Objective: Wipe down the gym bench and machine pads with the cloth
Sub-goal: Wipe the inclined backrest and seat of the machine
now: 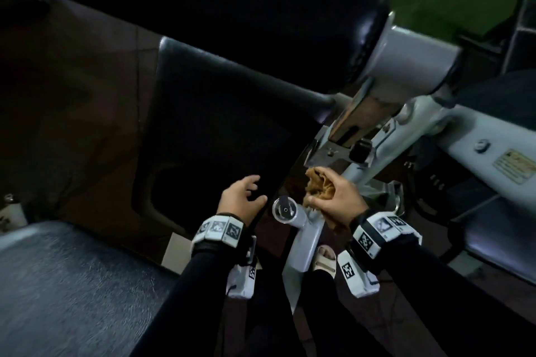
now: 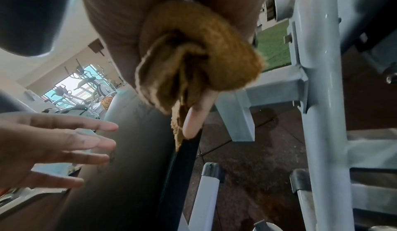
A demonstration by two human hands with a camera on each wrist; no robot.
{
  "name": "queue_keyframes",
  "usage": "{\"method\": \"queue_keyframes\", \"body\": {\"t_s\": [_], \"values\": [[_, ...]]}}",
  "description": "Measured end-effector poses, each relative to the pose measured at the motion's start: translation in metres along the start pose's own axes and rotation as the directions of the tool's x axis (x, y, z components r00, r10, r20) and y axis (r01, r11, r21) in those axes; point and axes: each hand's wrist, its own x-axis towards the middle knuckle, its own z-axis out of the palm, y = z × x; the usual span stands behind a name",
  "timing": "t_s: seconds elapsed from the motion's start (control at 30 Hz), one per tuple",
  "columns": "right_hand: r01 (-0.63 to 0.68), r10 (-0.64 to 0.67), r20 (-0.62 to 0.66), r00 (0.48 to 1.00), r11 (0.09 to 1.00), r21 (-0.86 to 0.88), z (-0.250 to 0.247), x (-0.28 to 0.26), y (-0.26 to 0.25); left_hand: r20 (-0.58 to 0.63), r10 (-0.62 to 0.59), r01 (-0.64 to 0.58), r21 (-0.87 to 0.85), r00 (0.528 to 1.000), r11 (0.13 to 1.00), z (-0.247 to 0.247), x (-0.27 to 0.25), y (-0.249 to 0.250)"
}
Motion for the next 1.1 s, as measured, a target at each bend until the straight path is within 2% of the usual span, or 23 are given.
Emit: {"method": "queue_keyframes", "body": {"t_s": [0.23, 0.43, 0.63, 0.87, 1.1], "values": [[0.055, -0.055, 0.060, 0.997, 0.998, -0.005, -0.046, -0.048, -0.019, 0.047, 0.086, -0.089, 0.063, 0.995, 0.994, 0.004, -0.047, 0.045], [0.153, -0.153, 0.014, 0.988, 0.988, -0.026, -0.069, -0.079, -0.034, 0.052, 0.144, -0.148, 0.101, 0.988, 0.984, 0.001, -0.078, 0.069], [0.153, -0.153, 0.005, 0.988, 0.987, -0.049, -0.089, -0.101, -0.046, 0.086, 0.139, -0.151, 0.147, 0.987, 0.978, -0.003, -0.103, 0.089], [0.207, -0.202, 0.050, 0.978, 0.972, -0.114, -0.107, -0.120, -0.065, 0.069, 0.146, -0.153, 0.108, 0.987, 0.982, -0.004, -0.124, 0.104], [0.249, -0.230, 0.137, 0.964, 0.958, -0.146, -0.121, -0.127, -0.072, -0.027, 0.180, -0.176, 0.098, 0.983, 0.979, 0.002, -0.145, 0.108]]}}
